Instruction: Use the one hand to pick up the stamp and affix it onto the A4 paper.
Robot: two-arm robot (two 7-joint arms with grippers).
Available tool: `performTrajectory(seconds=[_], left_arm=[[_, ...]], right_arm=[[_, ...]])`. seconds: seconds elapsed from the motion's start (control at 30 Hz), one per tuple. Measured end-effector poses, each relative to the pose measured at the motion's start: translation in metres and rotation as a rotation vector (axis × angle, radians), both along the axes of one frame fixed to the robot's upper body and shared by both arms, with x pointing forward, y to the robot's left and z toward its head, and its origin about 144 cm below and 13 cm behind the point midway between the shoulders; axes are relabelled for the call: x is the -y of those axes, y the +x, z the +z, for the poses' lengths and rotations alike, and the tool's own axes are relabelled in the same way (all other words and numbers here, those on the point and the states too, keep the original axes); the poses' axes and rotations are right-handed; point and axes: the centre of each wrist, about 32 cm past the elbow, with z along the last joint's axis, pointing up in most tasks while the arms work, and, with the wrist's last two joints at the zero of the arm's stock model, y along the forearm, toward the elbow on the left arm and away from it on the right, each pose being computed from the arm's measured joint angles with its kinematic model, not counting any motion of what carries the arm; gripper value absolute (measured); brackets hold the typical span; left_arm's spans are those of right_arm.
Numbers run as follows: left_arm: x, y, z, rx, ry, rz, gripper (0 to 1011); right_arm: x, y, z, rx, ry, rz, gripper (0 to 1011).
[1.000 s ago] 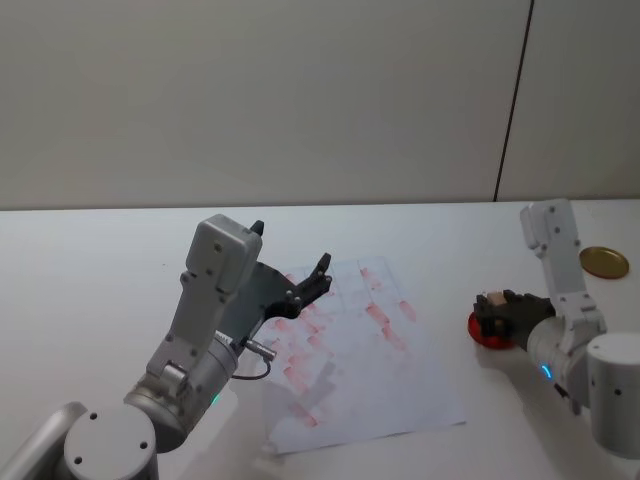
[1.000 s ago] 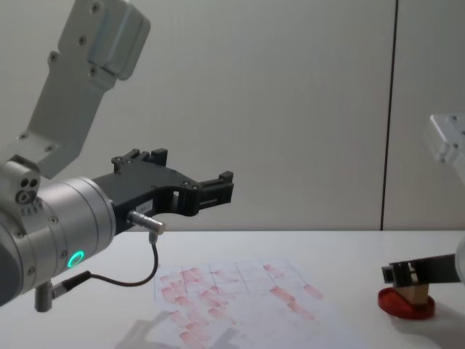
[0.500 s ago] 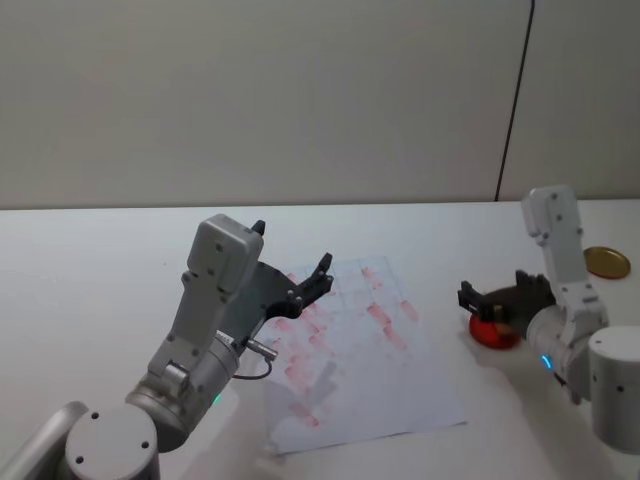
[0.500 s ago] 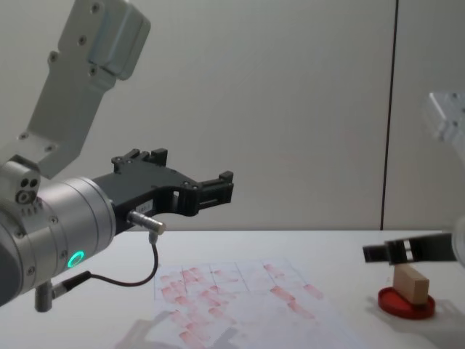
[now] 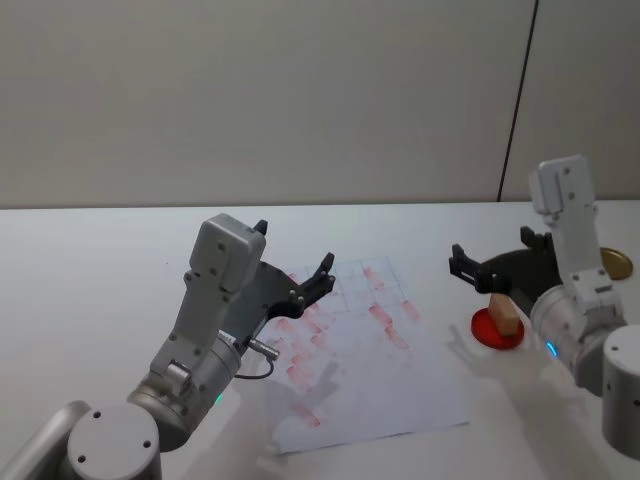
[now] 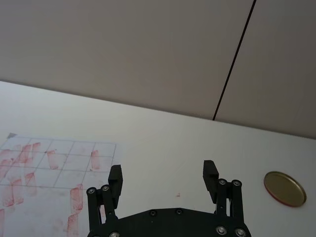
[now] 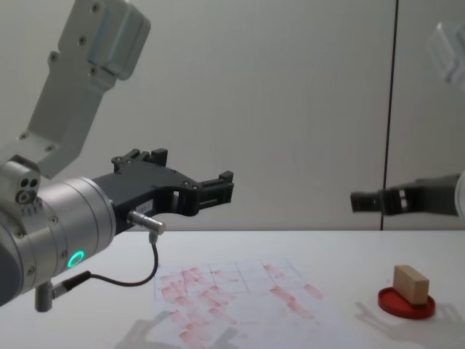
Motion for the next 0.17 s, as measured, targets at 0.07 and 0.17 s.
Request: performTrajectory(seconds=[0.07,0.17], left_arm=[[0.0000,0.0000,0.0000,0.000,0.000,0.000,993],[0.0000,0.0000,0.0000,0.000,0.000,0.000,993]], right_arm=[[-0.0008,-0.0036,0.0039,0.024,-0.004,0.006,1001],[-0.0014,-0.0069,0.0070,0.044,-0.007,0.012,1001]])
